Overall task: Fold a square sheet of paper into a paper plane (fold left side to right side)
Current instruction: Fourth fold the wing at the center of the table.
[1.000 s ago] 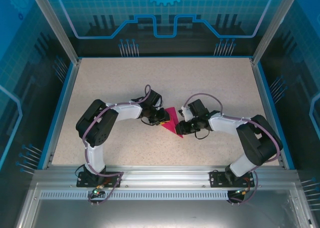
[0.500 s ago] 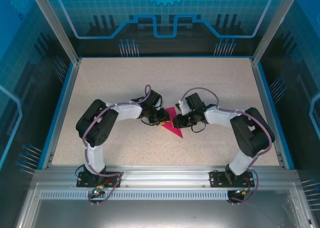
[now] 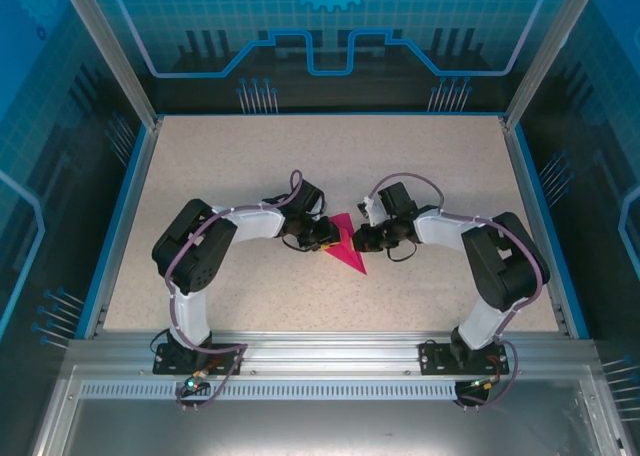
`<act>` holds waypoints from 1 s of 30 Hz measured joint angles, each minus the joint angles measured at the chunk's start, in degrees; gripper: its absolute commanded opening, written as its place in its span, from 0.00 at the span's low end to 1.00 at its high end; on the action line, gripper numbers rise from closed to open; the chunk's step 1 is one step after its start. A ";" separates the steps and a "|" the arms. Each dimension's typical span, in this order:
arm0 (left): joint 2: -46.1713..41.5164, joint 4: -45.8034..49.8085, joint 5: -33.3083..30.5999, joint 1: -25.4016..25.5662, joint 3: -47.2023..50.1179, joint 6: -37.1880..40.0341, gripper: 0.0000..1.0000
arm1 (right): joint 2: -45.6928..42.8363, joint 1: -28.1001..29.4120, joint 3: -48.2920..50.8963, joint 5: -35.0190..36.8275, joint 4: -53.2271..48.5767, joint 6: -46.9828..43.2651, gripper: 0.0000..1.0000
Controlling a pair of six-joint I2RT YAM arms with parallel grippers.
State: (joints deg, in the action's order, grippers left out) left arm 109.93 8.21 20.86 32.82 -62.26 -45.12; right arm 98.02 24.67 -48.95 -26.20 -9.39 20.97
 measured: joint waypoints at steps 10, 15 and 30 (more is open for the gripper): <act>0.00 0.04 0.00 0.00 0.00 0.02 0.26 | 1.97 -0.61 -0.24 -1.60 0.04 0.02 0.03; 0.00 0.07 0.00 0.00 0.00 0.02 0.25 | 1.90 -0.87 -0.24 -3.58 0.35 0.02 0.03; 0.00 0.07 0.00 0.00 0.00 0.02 0.24 | 1.33 -2.60 -0.24 -4.44 0.00 0.00 0.04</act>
State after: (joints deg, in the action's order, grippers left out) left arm 109.93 8.27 20.86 32.82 -62.26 -45.10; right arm 99.35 22.06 -49.19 -30.63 -9.39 20.97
